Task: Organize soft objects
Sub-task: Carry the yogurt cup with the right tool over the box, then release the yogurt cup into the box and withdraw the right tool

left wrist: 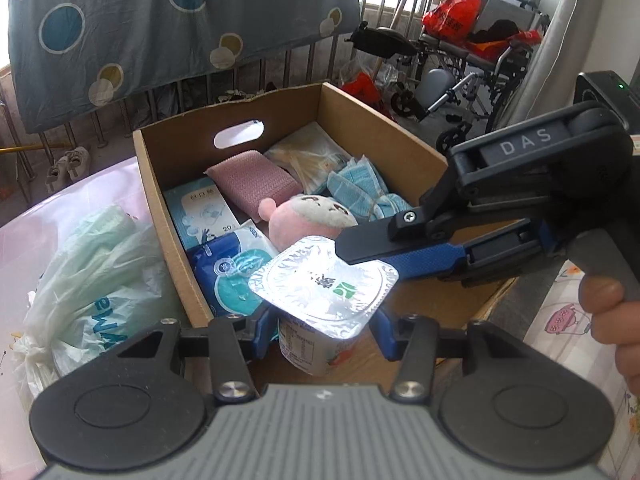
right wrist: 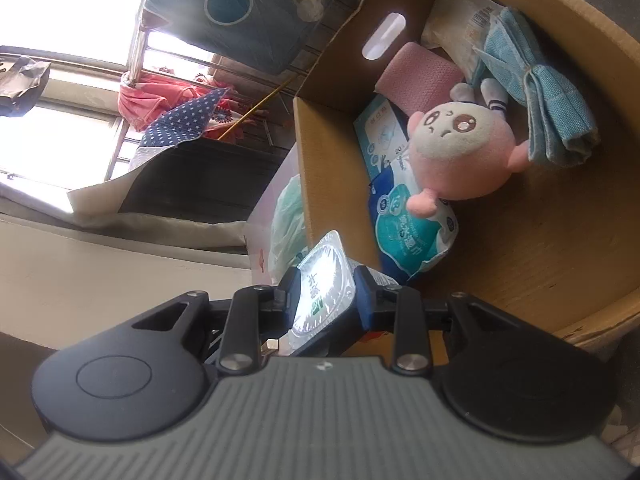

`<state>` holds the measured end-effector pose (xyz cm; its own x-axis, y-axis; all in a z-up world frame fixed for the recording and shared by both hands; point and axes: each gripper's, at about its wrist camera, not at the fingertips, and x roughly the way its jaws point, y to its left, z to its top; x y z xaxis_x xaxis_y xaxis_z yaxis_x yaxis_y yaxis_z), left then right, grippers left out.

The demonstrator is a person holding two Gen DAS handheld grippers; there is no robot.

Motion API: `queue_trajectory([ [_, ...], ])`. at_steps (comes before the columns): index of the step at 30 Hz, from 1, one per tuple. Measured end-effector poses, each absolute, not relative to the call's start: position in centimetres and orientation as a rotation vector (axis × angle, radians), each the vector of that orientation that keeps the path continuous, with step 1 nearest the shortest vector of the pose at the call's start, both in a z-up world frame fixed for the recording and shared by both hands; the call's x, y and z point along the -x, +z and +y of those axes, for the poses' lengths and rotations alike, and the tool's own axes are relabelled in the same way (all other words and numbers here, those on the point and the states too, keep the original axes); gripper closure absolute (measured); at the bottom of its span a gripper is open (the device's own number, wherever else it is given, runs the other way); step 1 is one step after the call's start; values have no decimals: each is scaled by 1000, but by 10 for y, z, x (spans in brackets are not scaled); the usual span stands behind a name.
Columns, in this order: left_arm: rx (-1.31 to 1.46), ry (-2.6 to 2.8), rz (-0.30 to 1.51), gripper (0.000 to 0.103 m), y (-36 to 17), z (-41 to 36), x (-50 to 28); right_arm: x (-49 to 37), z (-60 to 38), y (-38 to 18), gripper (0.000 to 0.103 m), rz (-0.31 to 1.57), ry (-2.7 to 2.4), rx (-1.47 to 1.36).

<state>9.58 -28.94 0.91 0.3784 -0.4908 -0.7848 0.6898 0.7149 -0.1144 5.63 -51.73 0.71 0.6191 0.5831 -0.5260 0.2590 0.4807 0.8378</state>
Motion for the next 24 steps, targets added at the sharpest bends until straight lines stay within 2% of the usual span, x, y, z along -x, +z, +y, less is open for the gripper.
queue_trajectory([
  [7, -318, -784, 911, 49, 4, -298, -92, -66, -529, -29, 71, 1022, 221, -1131],
  [21, -270, -746, 848, 49, 28, -254, -83, -76, -524, -27, 70, 1097, 109, -946],
  [24, -234, -717, 849, 49, 31, -232, -85, -88, -517, -35, 61, 1183, 84, -891],
])
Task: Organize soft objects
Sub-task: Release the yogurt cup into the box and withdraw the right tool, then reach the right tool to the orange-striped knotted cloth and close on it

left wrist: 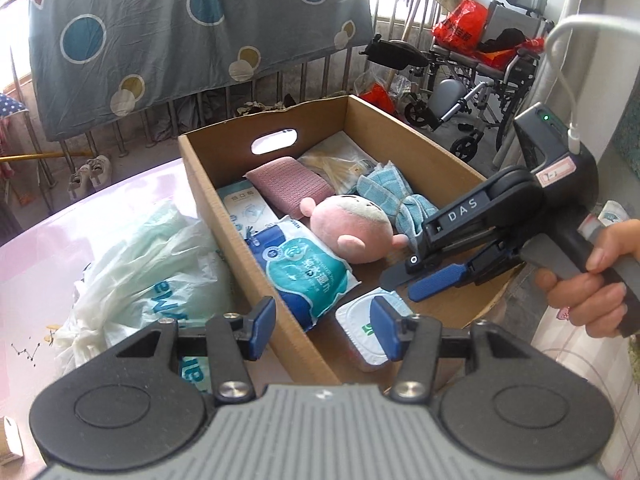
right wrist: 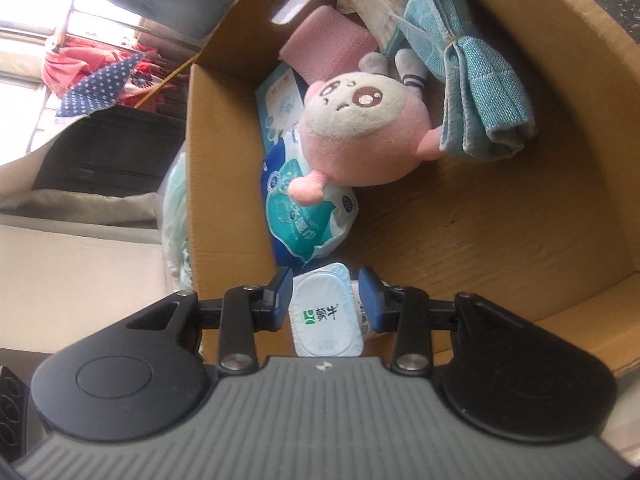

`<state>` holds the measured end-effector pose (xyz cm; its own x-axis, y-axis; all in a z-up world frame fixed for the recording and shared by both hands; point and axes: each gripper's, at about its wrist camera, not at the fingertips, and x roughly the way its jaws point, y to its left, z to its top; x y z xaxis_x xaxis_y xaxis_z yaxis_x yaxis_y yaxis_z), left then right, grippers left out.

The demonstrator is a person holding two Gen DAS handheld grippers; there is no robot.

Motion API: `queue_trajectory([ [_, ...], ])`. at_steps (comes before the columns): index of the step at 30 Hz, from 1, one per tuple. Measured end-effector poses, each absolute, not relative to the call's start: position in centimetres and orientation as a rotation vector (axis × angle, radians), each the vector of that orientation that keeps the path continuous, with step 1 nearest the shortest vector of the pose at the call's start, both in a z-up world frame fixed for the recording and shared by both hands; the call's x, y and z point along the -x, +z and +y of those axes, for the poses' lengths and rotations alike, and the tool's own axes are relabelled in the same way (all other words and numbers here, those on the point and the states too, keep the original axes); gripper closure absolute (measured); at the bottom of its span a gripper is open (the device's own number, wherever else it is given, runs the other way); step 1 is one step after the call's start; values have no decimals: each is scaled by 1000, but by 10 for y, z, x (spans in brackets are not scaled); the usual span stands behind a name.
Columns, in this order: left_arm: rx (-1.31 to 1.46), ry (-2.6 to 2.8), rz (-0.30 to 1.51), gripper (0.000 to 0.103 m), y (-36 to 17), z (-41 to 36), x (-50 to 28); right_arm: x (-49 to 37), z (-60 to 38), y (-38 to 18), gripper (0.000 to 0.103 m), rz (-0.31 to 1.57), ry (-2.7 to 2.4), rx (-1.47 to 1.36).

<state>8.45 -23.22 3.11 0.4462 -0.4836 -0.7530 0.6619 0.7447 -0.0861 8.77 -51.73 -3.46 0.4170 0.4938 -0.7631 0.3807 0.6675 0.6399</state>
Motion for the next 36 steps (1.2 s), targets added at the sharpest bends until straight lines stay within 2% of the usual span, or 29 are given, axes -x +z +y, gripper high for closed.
queue_trajectory([
  [5, -210, -645, 854, 49, 28, -194, -84, -102, -504, -52, 60, 1295, 104, -906],
  [8, -193, -593, 867, 49, 23, -167, -83, -104, -492, -54, 55, 1302, 115, -907],
  [12, -175, -530, 888, 49, 14, -136, -80, -104, -481, -58, 54, 1297, 136, -958],
  [17, -152, -456, 891, 49, 6, -100, -73, -102, -478, -48, 54, 1239, 111, -952],
  [26, -127, -266, 845, 45, 3, -29, -51, -82, -474, 15, 52, 1018, 104, -871],
  [31, -147, -99, 805, 45, 2, 15, -46, -101, -414, 34, 52, 1000, 268, -854],
  [36, -144, 32, 782, 45, 2, 56, -45, -137, -327, 37, 51, 1059, 483, -866],
])
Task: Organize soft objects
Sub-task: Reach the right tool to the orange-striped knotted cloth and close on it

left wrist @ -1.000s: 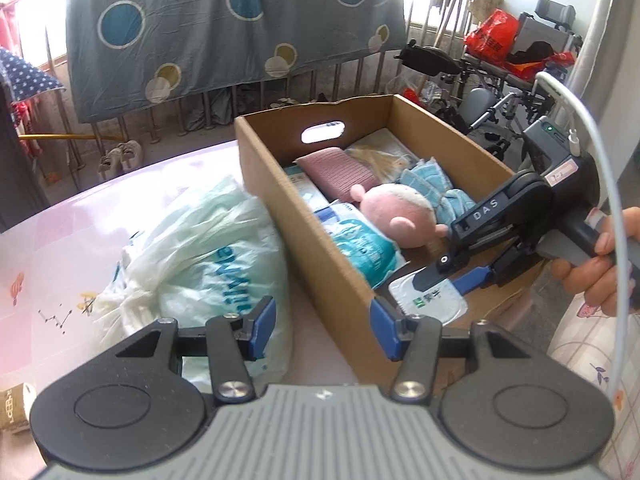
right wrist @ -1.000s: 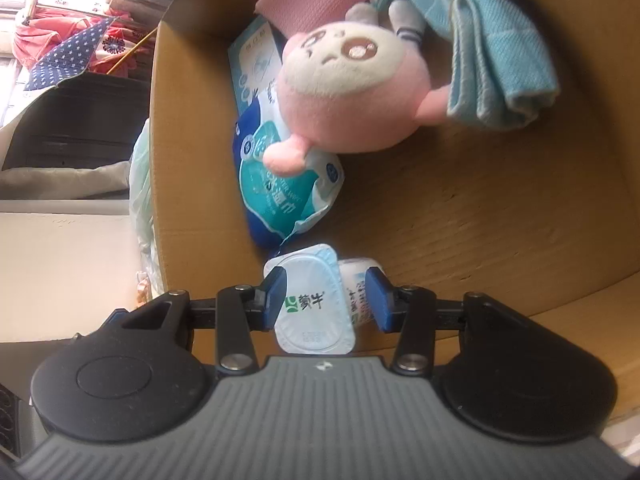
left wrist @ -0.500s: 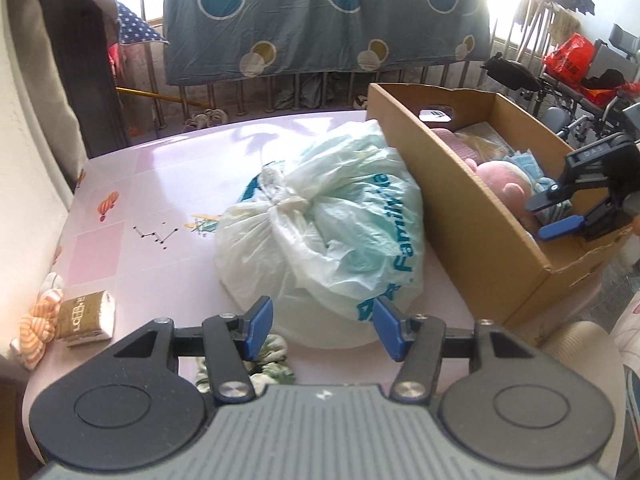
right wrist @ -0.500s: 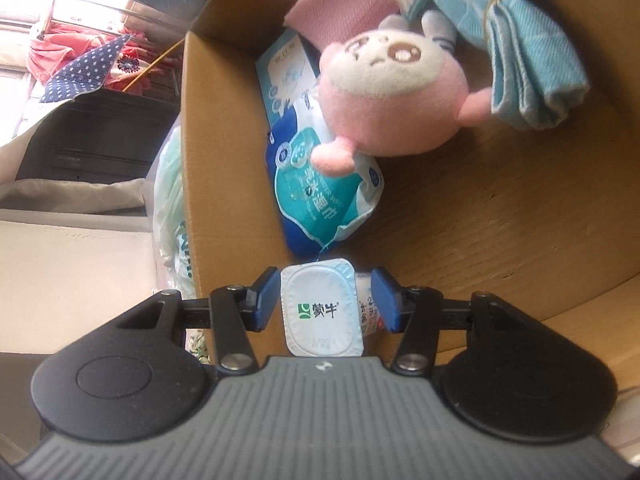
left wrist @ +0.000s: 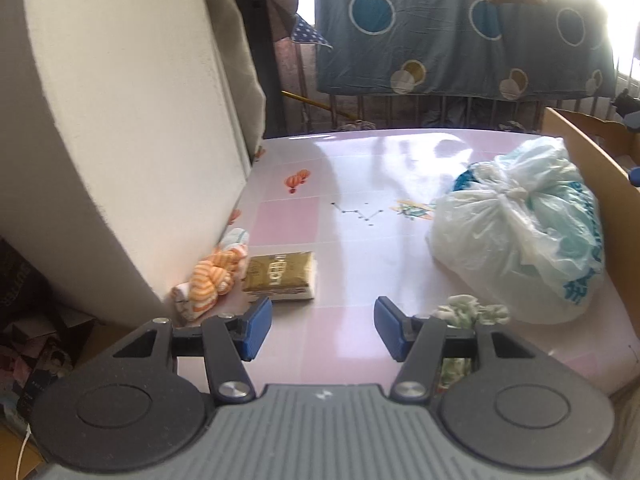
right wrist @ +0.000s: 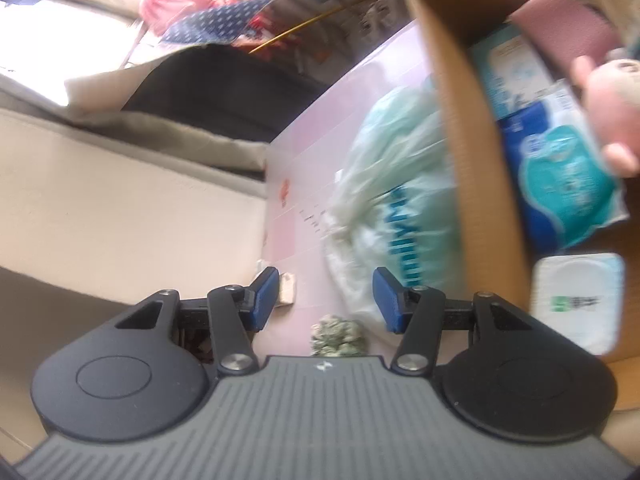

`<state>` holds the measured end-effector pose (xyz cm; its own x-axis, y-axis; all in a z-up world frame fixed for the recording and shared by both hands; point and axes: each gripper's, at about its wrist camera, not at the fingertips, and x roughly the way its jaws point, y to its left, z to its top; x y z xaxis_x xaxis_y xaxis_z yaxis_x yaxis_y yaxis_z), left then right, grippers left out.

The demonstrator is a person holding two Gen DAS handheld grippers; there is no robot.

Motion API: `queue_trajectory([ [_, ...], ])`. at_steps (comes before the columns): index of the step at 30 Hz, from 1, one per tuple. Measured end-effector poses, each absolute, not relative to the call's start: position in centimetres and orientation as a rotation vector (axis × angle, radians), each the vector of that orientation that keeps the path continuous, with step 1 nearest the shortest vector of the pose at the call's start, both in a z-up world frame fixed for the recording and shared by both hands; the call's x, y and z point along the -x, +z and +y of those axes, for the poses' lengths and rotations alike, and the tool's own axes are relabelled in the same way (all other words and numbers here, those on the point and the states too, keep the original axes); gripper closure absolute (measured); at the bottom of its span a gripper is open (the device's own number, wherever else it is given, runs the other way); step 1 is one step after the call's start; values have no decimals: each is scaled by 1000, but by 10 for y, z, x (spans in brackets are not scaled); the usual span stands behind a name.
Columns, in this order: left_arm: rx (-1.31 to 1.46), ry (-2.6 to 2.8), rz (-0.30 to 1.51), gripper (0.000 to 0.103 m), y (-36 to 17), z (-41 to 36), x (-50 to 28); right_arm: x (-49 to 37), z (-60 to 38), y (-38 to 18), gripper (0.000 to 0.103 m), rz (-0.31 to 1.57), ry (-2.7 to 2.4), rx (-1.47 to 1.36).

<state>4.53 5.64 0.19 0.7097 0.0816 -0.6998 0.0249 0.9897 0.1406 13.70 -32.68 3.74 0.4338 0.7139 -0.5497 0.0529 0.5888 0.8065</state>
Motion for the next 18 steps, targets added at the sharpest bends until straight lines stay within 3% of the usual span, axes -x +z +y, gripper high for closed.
queue_trajectory([
  [10, -233, 208, 716, 45, -15, 116, -64, -237, -124, -5, 51, 1266, 766, -862],
  [18, -255, 217, 811, 45, -51, 150, -97, -310, -1, -53, 53, 1371, 753, -720],
])
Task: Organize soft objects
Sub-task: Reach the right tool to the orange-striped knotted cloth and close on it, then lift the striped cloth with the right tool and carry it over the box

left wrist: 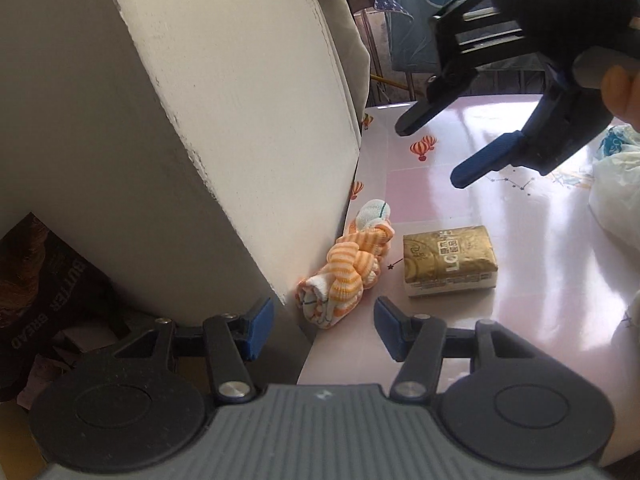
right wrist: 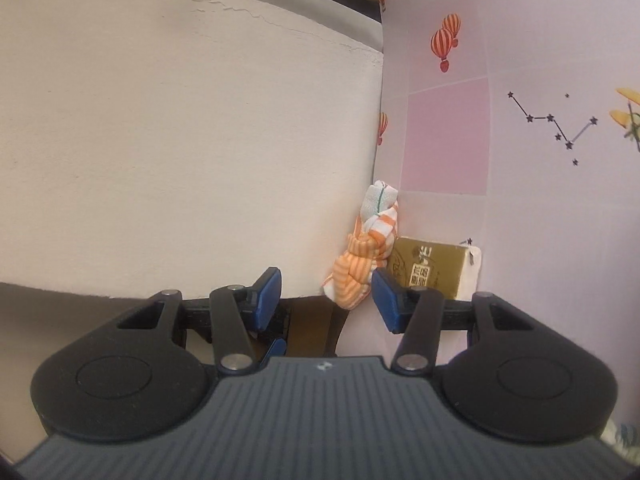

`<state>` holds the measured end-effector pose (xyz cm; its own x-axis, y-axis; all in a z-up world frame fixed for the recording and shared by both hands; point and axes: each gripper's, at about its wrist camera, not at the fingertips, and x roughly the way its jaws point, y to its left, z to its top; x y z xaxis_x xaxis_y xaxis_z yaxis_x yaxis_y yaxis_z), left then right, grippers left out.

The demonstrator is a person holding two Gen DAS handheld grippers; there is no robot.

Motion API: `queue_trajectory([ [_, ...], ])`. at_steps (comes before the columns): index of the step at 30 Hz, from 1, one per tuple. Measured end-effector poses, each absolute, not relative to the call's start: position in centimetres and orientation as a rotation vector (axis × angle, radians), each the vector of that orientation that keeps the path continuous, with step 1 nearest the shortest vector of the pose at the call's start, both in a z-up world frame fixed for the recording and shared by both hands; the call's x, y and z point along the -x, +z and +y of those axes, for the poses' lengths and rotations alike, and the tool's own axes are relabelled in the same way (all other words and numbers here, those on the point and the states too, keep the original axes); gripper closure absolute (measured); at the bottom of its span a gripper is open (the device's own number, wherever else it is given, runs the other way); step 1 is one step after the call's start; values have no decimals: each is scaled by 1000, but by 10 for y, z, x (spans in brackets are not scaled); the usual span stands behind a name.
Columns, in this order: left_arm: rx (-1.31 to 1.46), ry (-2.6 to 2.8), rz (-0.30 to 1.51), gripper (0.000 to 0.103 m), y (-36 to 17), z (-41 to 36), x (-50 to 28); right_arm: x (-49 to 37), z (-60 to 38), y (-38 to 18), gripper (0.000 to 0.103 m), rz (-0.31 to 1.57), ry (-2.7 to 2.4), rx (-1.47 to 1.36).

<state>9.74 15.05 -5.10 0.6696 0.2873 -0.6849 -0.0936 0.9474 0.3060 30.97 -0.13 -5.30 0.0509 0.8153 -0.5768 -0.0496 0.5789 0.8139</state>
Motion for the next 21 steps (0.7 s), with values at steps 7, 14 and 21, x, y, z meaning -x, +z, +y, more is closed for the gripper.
queue_trajectory([
  [7, -283, 180, 854, 51, -71, 155, -111, -342, 41, -88, 53, 1430, 692, -650],
  [14, -281, 177, 875, 67, -77, 154, -117, -355, 59, -104, 57, 1471, 676, -633],
  [21, -264, 192, 879, 85, -76, 155, -116, -356, 70, -118, 68, 1514, 676, -649],
])
